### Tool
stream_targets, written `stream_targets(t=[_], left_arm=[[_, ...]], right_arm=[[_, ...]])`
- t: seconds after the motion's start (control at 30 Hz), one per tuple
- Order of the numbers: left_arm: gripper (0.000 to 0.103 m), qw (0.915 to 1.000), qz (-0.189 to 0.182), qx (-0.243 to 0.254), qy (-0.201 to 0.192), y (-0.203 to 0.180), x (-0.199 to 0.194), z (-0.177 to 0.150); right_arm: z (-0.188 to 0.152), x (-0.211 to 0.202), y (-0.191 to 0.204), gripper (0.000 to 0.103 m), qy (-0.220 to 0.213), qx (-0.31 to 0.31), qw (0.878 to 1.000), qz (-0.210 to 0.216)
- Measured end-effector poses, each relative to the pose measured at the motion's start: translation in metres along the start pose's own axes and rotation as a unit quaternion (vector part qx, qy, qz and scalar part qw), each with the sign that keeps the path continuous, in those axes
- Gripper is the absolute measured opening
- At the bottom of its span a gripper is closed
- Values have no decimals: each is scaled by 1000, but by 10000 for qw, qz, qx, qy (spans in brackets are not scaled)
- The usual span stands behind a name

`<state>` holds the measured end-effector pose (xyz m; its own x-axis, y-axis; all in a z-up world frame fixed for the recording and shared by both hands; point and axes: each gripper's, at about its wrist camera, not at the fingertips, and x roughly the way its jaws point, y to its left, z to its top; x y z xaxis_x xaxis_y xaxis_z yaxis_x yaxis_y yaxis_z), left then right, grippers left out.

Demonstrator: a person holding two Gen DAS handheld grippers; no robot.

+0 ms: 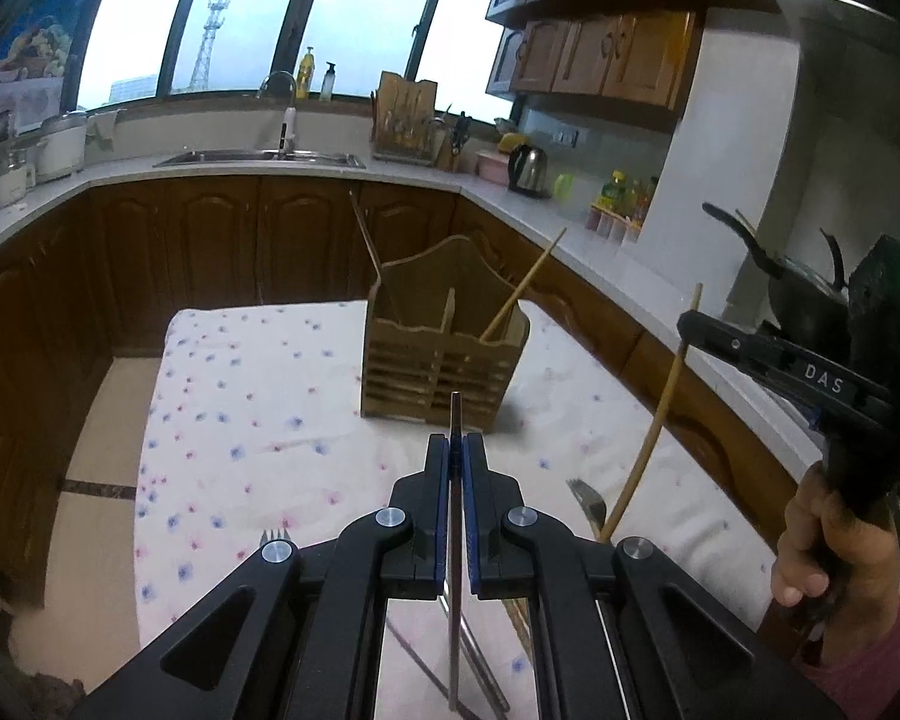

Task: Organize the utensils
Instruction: 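Lift both held chopsticks and carry them over the wooden holder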

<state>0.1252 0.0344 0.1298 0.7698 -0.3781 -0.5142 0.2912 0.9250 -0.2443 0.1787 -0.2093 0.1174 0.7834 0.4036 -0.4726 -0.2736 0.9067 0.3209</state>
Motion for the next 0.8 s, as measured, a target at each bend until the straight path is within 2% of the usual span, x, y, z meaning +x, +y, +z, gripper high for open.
stream_targets(t=[0.8], left_arm=[[2,9973,-98,-283,-671,20,1,36]], right_arm=[[27,4,-16,5,-454,123,9988,-165]])
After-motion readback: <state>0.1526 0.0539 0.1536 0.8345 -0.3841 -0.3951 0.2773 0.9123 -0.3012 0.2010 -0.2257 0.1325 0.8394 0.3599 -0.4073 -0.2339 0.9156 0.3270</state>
